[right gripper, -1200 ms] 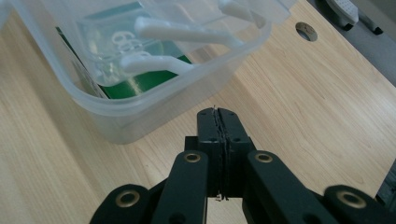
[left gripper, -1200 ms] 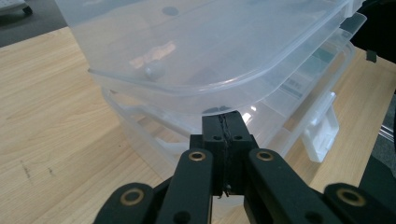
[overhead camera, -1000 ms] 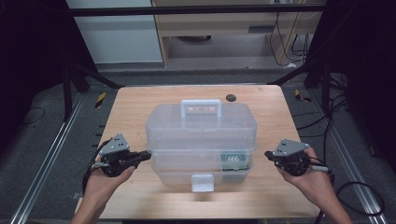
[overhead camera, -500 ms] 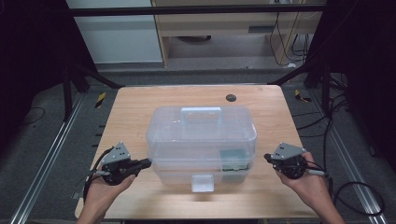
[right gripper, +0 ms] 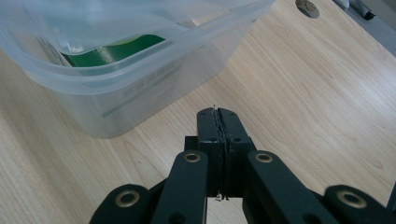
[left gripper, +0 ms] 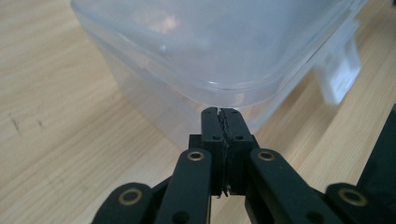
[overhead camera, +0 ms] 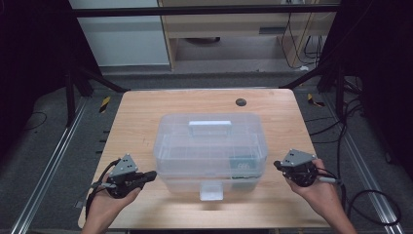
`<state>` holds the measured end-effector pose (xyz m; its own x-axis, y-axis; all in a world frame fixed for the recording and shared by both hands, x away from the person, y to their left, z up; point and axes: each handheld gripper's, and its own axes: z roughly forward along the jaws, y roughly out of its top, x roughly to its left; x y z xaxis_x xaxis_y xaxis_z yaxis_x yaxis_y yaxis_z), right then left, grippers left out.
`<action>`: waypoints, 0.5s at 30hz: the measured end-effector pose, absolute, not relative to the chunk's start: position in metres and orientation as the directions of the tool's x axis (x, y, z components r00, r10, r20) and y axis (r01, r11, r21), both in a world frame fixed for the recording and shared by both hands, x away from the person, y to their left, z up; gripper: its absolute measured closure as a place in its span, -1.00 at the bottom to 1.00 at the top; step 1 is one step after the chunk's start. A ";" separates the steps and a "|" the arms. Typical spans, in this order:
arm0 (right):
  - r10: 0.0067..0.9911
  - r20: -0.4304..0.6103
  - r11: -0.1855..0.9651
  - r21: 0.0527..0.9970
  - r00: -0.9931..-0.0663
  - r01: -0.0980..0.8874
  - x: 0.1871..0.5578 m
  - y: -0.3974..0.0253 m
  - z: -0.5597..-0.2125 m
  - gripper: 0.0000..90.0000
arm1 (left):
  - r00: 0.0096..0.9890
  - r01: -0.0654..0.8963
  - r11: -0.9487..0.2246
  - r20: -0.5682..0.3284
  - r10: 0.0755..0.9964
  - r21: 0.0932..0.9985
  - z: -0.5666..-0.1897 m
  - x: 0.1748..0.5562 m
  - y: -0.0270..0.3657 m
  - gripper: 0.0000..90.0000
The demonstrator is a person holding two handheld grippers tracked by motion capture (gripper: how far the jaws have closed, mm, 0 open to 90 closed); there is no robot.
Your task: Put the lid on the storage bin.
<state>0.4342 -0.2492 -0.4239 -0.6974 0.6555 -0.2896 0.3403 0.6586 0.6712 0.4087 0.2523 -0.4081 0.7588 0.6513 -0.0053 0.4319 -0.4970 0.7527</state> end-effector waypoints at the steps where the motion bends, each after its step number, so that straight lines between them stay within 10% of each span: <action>1: 0.657 -0.288 0.657 0.672 -0.697 0.341 0.434 -0.249 -0.424 0.97 | 0.755 0.431 -0.495 -0.002 0.655 0.754 -0.410 0.408 0.254 0.95; 15: 0.719 -0.264 0.611 0.681 -0.643 0.403 0.442 -0.258 -0.436 0.87 | 0.657 0.435 -0.494 0.109 0.746 0.753 -0.418 0.422 0.289 0.58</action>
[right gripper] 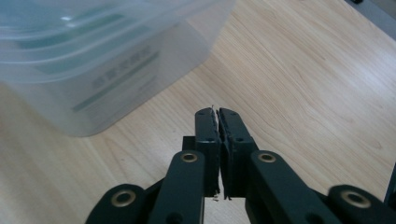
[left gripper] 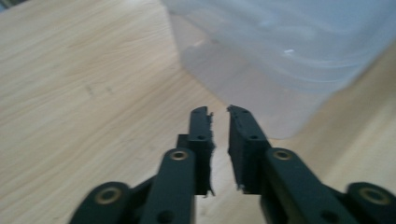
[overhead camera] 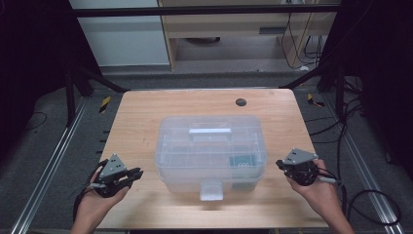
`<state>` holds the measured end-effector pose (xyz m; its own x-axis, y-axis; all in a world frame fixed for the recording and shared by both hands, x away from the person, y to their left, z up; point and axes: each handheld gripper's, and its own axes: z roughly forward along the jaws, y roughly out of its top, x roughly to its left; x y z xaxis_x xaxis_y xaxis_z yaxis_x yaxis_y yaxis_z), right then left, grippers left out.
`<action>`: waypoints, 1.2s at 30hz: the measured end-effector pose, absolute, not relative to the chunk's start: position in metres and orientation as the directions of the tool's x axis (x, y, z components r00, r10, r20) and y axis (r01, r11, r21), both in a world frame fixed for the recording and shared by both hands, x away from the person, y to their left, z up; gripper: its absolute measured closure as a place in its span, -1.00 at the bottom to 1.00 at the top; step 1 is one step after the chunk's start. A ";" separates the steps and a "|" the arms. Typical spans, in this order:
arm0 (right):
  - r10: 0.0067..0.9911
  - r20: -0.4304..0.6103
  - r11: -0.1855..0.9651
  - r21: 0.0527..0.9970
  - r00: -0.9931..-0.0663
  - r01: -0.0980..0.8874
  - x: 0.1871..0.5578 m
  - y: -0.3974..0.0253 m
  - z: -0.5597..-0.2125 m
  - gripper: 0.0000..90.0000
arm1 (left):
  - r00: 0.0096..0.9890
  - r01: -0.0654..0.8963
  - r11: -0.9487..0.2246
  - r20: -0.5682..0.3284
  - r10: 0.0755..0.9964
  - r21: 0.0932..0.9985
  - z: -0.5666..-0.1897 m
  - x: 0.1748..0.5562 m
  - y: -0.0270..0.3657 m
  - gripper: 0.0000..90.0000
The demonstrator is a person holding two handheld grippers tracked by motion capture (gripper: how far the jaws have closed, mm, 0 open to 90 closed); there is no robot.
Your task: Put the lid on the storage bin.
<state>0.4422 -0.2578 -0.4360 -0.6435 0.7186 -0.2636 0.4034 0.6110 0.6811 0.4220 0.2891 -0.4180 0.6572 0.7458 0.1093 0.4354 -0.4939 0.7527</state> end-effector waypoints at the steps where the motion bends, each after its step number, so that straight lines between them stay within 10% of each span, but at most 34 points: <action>1: 0.731 -0.259 0.601 0.684 -0.632 0.414 0.445 -0.259 -0.437 0.79 | 0.643 0.433 -0.492 0.123 0.756 0.756 -0.420 0.426 0.291 0.43; 10: 0.851 -0.236 0.471 0.739 -0.470 0.482 0.480 -0.267 -0.452 -0.29 | 0.582 0.533 -0.462 0.090 0.809 0.709 -0.454 0.481 0.299 -0.80; 21: 0.962 -0.050 0.214 0.755 -0.270 0.621 0.543 -0.284 -0.501 -0.63 | 0.476 0.608 -0.291 -0.046 0.878 0.738 -0.499 0.546 0.307 -0.88; 36: 0.990 0.018 0.083 0.727 -0.139 0.681 0.564 -0.279 -0.512 -0.98 | 0.453 0.618 -0.333 0.024 0.891 0.712 -0.507 0.568 0.301 -1.00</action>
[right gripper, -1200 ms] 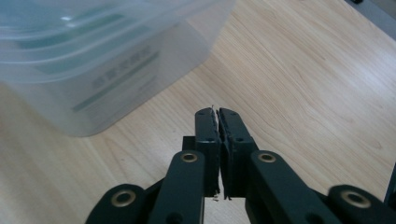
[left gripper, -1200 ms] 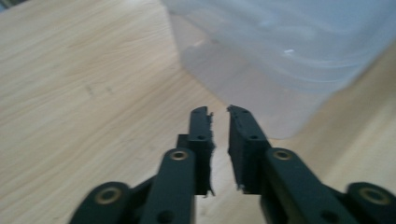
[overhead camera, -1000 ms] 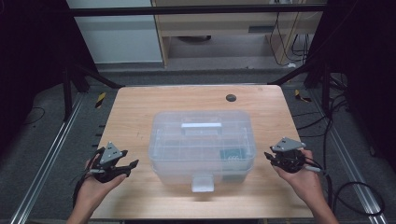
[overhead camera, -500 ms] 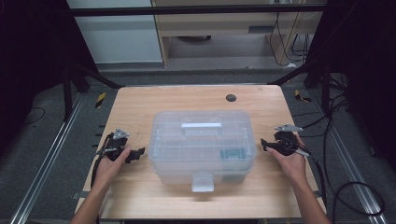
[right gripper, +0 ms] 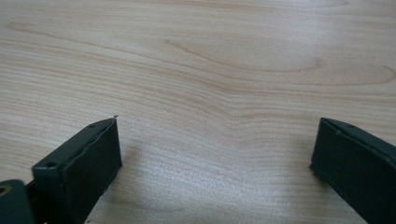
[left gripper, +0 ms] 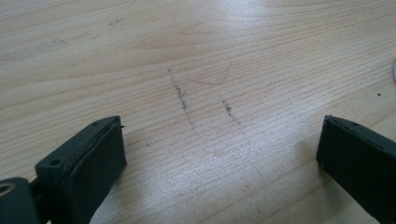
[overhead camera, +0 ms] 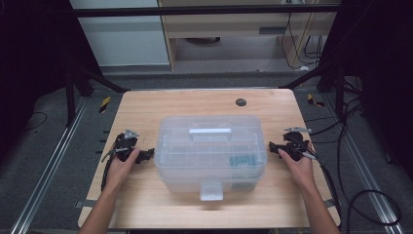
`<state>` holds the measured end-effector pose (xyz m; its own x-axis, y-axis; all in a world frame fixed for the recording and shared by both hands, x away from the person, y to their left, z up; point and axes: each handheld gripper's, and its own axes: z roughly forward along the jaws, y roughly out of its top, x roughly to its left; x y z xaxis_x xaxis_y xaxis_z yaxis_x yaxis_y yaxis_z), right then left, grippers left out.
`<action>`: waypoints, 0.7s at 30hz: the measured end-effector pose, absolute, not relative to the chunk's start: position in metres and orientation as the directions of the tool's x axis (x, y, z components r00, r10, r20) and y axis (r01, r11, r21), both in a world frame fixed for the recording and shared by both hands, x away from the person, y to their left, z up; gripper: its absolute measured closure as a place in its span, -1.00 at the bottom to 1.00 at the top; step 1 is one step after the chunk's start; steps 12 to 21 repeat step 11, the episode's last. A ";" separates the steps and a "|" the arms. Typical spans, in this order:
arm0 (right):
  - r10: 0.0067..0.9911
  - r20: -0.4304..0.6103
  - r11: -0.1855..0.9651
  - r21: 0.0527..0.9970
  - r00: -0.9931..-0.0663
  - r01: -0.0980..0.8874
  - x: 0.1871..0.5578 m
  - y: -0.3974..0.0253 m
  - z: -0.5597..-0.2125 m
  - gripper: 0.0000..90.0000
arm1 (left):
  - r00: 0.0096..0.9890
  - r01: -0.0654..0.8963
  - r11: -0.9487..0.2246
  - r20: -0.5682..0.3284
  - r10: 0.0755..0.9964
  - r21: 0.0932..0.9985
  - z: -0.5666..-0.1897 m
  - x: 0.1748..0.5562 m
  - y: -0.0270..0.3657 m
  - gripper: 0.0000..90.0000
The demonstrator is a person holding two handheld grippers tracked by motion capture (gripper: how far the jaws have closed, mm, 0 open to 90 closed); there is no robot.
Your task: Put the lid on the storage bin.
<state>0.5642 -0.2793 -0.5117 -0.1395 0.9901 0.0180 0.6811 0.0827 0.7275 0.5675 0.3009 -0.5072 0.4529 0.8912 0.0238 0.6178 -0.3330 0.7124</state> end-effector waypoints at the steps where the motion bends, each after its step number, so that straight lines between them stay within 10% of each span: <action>1: 0.991 0.013 0.079 0.728 -0.129 0.681 0.563 -0.278 -0.512 -0.99 | 0.449 0.619 -0.328 0.021 0.893 0.714 -0.507 0.567 0.301 -1.00; 21: 0.999 0.010 0.019 0.724 -0.038 0.690 0.558 -0.269 -0.512 -0.98 | 0.392 0.639 -0.287 0.019 0.920 0.713 -0.507 0.562 0.298 -1.00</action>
